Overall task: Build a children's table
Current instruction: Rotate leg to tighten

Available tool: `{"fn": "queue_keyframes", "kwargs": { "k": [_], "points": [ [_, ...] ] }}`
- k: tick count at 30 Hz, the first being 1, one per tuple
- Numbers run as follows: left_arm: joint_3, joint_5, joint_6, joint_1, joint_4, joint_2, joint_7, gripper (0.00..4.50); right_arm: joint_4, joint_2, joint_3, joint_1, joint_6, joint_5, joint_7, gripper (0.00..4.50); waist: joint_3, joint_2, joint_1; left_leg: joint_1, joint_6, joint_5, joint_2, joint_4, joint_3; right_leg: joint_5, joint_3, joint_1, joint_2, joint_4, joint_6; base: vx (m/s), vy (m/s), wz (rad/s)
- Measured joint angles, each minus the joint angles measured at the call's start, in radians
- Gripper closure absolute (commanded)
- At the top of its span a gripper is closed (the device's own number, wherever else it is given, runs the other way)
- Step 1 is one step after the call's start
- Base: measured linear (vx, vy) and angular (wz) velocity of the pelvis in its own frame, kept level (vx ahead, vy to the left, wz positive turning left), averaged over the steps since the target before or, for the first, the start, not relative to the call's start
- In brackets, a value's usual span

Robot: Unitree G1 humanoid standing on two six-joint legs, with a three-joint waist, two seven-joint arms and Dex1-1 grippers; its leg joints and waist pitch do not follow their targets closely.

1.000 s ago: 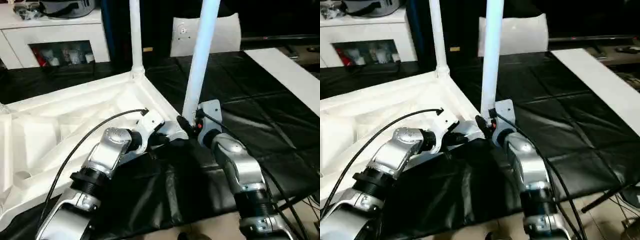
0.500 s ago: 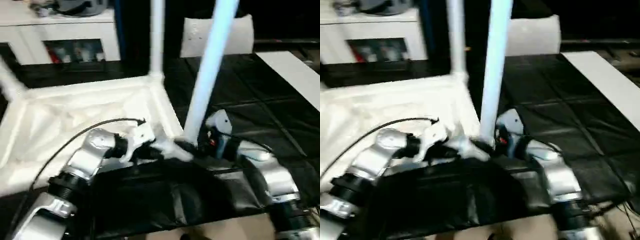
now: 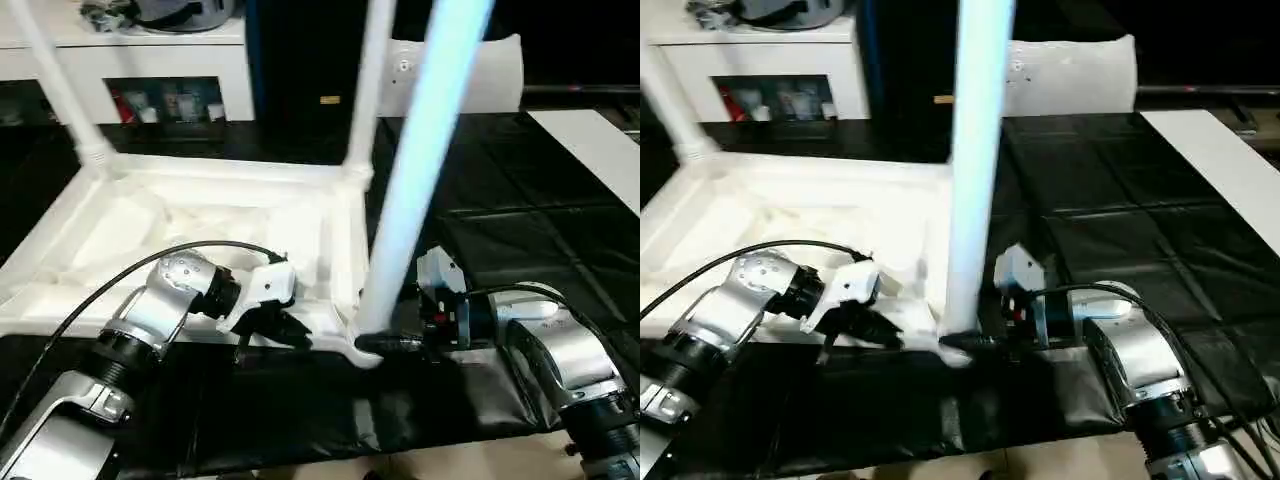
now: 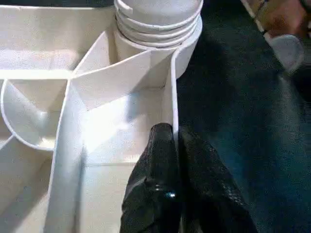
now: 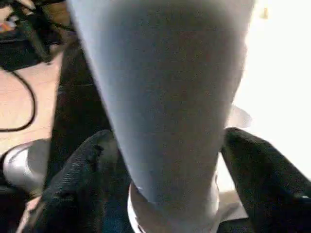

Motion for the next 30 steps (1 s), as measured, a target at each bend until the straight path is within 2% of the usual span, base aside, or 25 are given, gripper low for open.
{"fn": "queue_keyframes", "kwargs": {
  "k": [9, 11, 19, 23, 26, 28, 30],
  "points": [
    [-0.006, -0.003, -0.028, -0.007, 0.018, 0.018, -0.044, 4.5, 0.003, -0.008, 0.023, -0.005, 0.024, 0.019, 0.055, 1.85, 0.0, -0.001, 0.003, 0.0, 0.0, 0.0, 0.0, 0.001, 0.0, 0.0, 0.0, 0.0, 0.0, 0.001, 0.0, 0.0, 0.0, 0.0],
    [-0.007, -0.003, -0.031, -0.007, 0.019, 0.018, -0.045, 4.5, 0.003, -0.008, 0.025, -0.005, 0.027, 0.024, 0.056, 2.2, 0.0, -0.001, 0.003, 0.0, 0.0, 0.0, 0.0, 0.001, 0.0, 0.0, 0.0, 0.0, 0.0, 0.001, 0.0, 0.0, 0.0, 0.0],
    [-0.006, -0.008, -0.036, -0.008, 0.026, 0.018, -0.049, 4.5, 0.001, -0.009, 0.025, -0.004, 0.039, 0.03, 0.055, 2.51, -0.001, -0.001, 0.003, 0.0, 0.0, 0.0, 0.0, 0.001, 0.0, 0.0, 0.0, 0.0, 0.0, 0.001, 0.0, 0.0, 0.0, 0.0],
    [0.011, -0.019, 0.018, 0.005, 0.014, 0.012, -0.025, 4.5, -0.024, 0.016, 0.001, 0.026, 0.073, 0.044, 0.009, 2.52, -0.001, -0.001, 0.004, 0.001, 0.0, 0.0, 0.0, 0.001, 0.0, 0.0, 0.0, 0.0, 0.0, 0.003, 0.001, 0.0, 0.0, 0.0],
    [0.016, -0.017, 0.061, 0.006, 0.004, 0.007, 0.014, 4.5, -0.029, 0.042, -0.015, 0.037, 0.08, 0.042, -0.051, 2.52, 0.0, -0.001, -0.001, 0.002, -0.002, 0.001, 0.0, 0.003, 0.0, -0.004, 0.001, 0.0, 0.0, 0.007, 0.006, 0.0, 0.0, 0.0],
    [0.05, -0.003, 0.136, 0.01, -0.006, -0.005, 0.086, 4.5, -0.03, 0.097, -0.04, 0.042, 0.103, 0.018, -0.167, 2.52, 0.0, -0.001, -0.008, 0.003, -0.003, 0.002, 0.0, 0.003, 0.0, -0.004, 0.001, 0.0, 0.0, 0.008, 0.006, 0.0, 0.0, 0.0],
    [0.084, 0.006, 0.218, 0.011, -0.008, -0.026, 0.18, 4.5, -0.03, 0.176, -0.07, 0.039, 0.134, -0.022, -0.332, 2.53, 0.0, -0.001, -0.032, 0.005, -0.007, 0.004, -0.001, 0.003, -0.001, -0.004, 0.0, -0.001, 0.0, 0.008, 0.006, 0.0, 0.0, 0.0]
  ]
}}
